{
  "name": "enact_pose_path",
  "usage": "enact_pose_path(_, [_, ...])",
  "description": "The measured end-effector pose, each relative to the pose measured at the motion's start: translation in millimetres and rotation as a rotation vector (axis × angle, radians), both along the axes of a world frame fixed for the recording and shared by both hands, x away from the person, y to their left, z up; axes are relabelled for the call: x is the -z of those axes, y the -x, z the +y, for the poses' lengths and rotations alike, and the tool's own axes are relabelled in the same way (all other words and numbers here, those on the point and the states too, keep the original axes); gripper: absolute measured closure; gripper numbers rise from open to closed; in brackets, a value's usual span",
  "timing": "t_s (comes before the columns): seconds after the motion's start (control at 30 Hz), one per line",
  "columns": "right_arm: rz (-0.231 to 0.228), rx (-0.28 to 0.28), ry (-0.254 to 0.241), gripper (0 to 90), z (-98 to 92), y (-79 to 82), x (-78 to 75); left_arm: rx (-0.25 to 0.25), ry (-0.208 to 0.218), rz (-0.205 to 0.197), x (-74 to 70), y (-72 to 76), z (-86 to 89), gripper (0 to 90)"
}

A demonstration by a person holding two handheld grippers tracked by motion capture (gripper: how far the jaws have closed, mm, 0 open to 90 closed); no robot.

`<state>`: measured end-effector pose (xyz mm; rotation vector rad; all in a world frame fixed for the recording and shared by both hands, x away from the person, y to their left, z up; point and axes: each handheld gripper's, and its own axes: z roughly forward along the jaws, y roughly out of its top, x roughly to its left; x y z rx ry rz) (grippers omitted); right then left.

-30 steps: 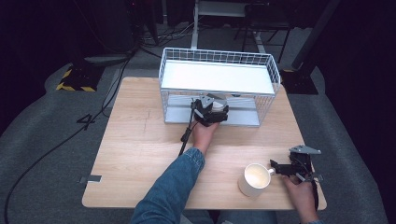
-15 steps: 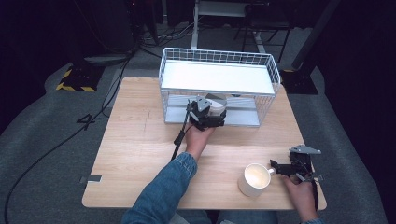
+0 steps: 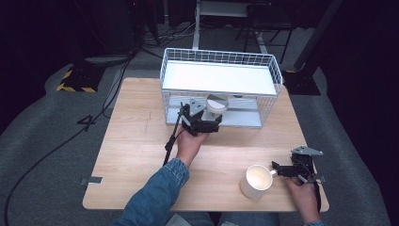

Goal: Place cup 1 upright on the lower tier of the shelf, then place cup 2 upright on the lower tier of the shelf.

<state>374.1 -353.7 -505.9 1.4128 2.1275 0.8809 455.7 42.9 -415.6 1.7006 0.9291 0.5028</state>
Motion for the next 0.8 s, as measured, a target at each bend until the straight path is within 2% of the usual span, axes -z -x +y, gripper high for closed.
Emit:
enact_pose_path(0.23, [0.000, 0.000, 0.000, 0.4, 0.0, 0.0, -0.1, 0.008, -0.012, 0.003, -3.6, 9.1, 9.5, 0.0])
enact_pose_path(0.5, [0.001, 0.000, 0.000, 0.4, -0.1, 0.0, -0.1, 0.046, -0.038, 0.003, -7.6, 24.4, 23.9, 0.0])
enact_pose_path(0.67, [0.000, 0.000, 0.000, 0.4, -0.1, 0.0, -0.1, 0.053, -0.033, 0.008, -9.9, 33.0, 32.9, 0.0])
enact_pose_path(0.8, [0.008, -0.025, -0.003, 1.3, -1.7, 3.4, -0.9, 0.048, -0.036, 0.008, -11.6, 44.0, 43.5, 0.0])
